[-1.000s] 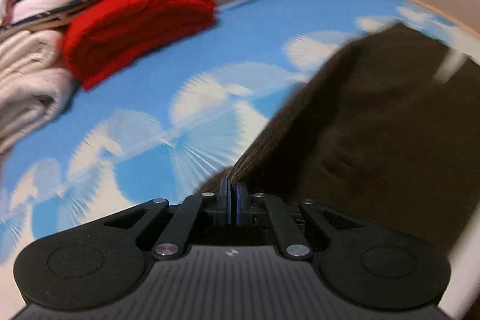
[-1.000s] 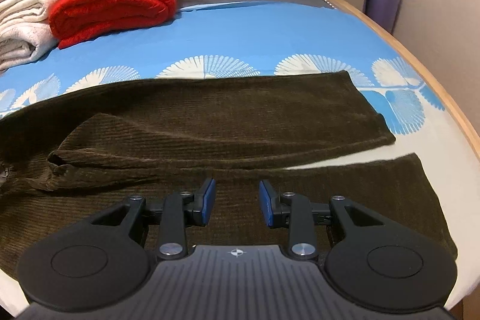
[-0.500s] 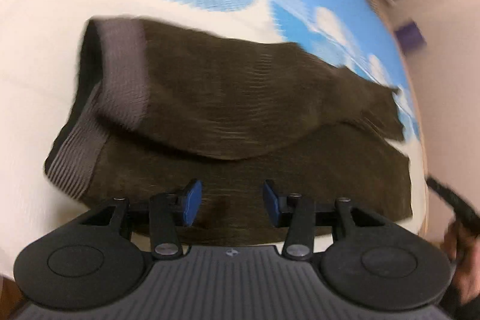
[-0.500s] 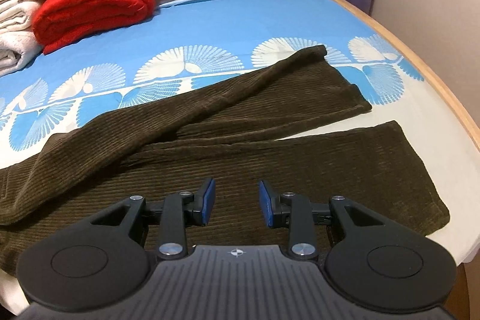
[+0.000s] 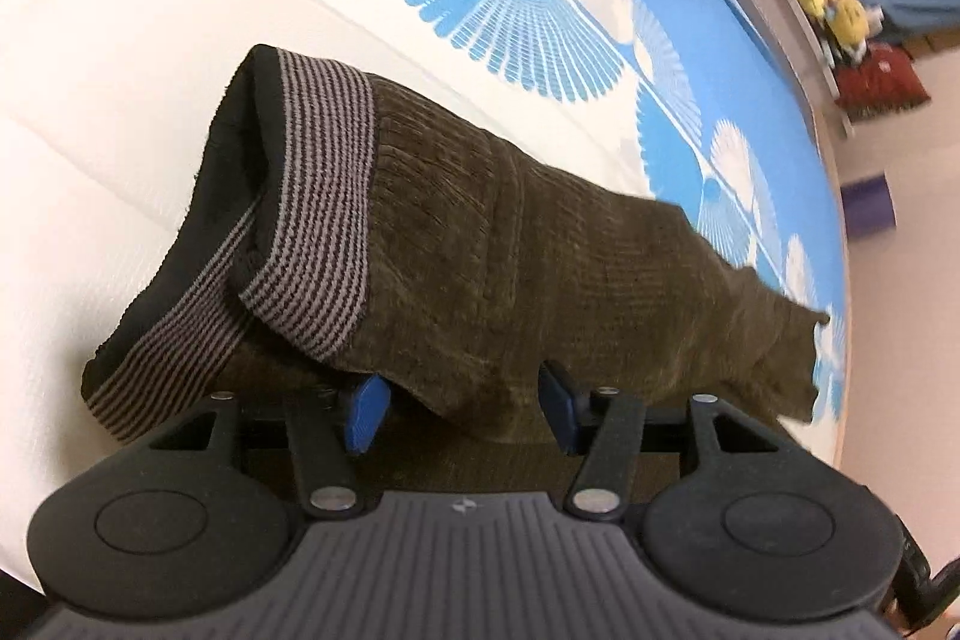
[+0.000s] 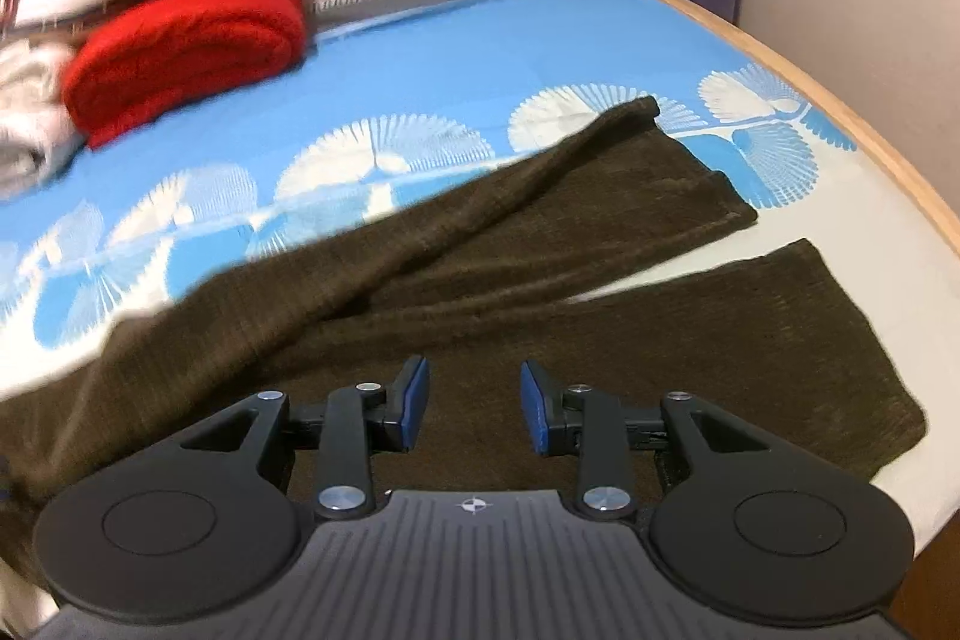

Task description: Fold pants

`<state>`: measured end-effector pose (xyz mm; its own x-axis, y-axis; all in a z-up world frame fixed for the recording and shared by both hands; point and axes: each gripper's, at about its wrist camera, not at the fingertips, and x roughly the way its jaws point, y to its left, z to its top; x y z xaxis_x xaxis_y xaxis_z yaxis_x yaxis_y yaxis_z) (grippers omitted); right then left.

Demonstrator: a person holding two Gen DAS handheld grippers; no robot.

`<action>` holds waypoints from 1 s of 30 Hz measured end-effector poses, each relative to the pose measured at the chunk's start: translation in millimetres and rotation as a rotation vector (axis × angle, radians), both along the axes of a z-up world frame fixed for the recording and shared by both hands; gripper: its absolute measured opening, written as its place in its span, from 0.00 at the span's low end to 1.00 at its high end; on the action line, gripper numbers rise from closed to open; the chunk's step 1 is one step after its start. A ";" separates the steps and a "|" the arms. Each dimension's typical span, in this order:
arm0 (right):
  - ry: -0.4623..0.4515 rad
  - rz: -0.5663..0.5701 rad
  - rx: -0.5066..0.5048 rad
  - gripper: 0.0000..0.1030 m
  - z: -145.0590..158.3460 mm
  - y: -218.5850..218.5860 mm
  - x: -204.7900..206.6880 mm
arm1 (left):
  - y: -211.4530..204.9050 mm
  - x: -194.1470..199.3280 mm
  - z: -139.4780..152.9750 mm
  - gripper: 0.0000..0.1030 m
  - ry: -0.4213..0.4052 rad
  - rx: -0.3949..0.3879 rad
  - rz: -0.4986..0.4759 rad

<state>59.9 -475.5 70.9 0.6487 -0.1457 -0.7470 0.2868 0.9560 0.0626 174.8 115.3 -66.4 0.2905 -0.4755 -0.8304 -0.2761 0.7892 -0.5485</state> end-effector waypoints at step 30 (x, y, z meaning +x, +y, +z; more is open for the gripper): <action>0.101 -0.245 0.454 0.47 -145.1 -20.6 203.9 | 0.6 13.4 -9.6 0.27 0.044 0.087 -0.014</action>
